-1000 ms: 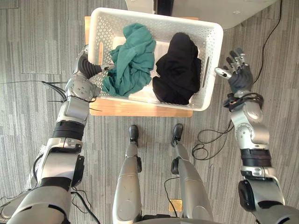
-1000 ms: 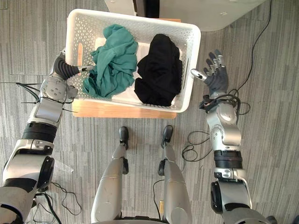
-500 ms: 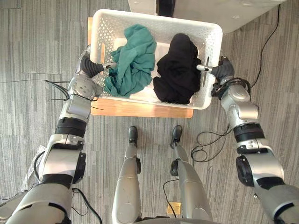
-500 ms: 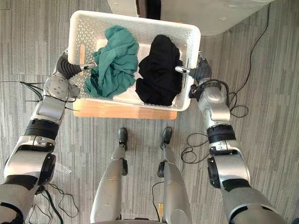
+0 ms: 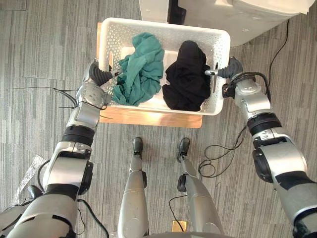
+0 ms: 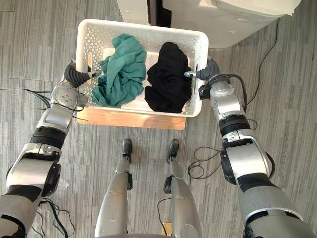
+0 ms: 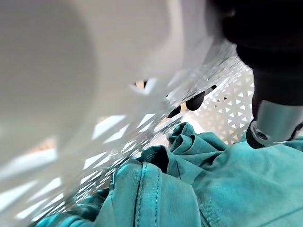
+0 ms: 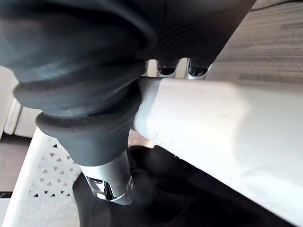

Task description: Pick up the laundry basket with both hands and put the clothes into the washing machine.

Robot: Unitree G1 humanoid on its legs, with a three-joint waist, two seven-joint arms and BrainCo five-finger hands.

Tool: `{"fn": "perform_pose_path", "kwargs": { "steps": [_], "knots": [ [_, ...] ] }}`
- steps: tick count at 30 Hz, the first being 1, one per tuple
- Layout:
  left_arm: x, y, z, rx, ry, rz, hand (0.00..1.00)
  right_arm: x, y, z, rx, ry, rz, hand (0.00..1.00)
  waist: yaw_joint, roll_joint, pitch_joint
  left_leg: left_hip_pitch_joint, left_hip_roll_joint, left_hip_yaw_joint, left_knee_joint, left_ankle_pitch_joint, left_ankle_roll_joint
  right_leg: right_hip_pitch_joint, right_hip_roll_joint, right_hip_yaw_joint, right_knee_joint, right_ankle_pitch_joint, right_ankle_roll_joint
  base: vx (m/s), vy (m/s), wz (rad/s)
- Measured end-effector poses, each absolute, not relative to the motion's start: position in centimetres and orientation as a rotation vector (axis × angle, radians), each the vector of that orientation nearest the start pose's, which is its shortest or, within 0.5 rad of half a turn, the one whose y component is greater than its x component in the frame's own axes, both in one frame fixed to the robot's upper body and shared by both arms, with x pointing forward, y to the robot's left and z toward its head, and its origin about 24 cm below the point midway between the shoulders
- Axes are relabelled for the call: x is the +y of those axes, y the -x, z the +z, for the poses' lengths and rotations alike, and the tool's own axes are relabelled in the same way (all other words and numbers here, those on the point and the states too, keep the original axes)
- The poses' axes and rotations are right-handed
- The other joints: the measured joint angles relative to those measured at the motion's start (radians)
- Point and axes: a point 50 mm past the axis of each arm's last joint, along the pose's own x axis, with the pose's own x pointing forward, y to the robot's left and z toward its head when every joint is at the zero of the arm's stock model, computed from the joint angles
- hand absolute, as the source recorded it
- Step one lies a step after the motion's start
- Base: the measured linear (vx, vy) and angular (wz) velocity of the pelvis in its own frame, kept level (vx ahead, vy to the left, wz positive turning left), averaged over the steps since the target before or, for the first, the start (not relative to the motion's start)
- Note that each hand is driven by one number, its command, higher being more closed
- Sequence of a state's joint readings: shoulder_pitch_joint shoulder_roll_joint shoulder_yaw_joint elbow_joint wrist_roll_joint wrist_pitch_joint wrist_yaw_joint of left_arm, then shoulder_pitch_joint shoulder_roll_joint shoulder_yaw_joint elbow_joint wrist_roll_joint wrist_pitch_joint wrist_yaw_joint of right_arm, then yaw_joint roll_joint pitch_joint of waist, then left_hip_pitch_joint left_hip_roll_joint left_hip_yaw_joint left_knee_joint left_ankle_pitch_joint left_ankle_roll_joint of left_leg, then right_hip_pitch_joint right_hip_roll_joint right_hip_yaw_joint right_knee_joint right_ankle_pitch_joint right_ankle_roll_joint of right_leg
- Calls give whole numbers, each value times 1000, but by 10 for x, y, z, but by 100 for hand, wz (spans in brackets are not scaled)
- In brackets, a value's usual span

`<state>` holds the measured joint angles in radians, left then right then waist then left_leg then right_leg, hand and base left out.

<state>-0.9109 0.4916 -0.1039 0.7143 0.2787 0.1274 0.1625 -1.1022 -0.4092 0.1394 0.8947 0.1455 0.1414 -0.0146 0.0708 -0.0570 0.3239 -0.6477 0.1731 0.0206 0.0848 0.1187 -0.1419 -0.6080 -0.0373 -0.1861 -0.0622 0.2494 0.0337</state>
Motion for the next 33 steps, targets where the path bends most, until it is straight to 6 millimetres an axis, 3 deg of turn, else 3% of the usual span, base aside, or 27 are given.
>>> {"fn": "perform_pose_path", "kwargs": {
  "steps": [2, 9, 13, 17, 21, 25, 28, 32, 33],
  "knots": [
    [228, -391, 191, -140, -756, 305, 100, -185, -418, 208, -60, 328, -41, 100, -1, 0, 0, 2, 0, -4, 1, 0, 0, 11, 2, -2, -14, 6, 5, -30, 53, 3],
    [227, -364, 148, -100, -597, 395, 100, -181, -401, 185, -93, 414, -108, 100, 4, 0, 2, 54, -7, -21, 0, -1, 0, 73, 8, 14, -35, 14, 11, -18, 55, 2],
    [220, -350, 148, -161, -444, 438, 100, -186, -382, 173, -135, 349, -163, 100, 6, 0, 20, 103, -21, -28, 1, -9, 6, 123, 2, 26, -37, 9, 13, -35, 58, 6],
    [213, -327, 146, -240, -315, 432, 100, -183, -354, 158, -187, 255, -216, 100, 4, 4, 51, 168, -29, -28, -3, -16, 6, 186, -4, 30, -36, -27, 0, -34, 17, 3],
    [205, -289, 98, -133, -182, 359, 100, -180, -314, 119, -142, 184, -239, 100, -2, 8, 49, 281, -32, -17, -14, -47, 8, 280, -12, 28, -14, -72, 2, 44, 4, -2],
    [191, -263, 58, 9, -126, 281, 100, -186, -292, 80, -14, 170, -251, 100, -7, 21, 30, 362, -35, -30, -4, -74, 11, 331, -19, 16, 77, -137, 4, 110, 19, 10],
    [188, -248, 39, 87, -97, 253, 100, -190, -280, 61, 54, 145, -235, 100, -13, 42, -23, 392, -39, -54, -10, -81, 13, 364, -25, -13, 98, -169, 4, 126, 19, 26],
    [188, -246, 37, 93, -88, 249, 100, -194, -278, 55, 63, 126, -230, 100, -21, 59, -46, 435, -47, -84, -11, -85, 12, 394, -36, -27, 138, -207, 9, 49, 8, 17],
    [190, -246, 37, 93, -88, 257, 100, -191, -280, 55, 60, 105, -219, 100, -26, 58, -47, 441, -47, -88, 21, -111, 7, 379, -39, -6, 186, -233, 4, -30, 13, -21]
  ]
}}
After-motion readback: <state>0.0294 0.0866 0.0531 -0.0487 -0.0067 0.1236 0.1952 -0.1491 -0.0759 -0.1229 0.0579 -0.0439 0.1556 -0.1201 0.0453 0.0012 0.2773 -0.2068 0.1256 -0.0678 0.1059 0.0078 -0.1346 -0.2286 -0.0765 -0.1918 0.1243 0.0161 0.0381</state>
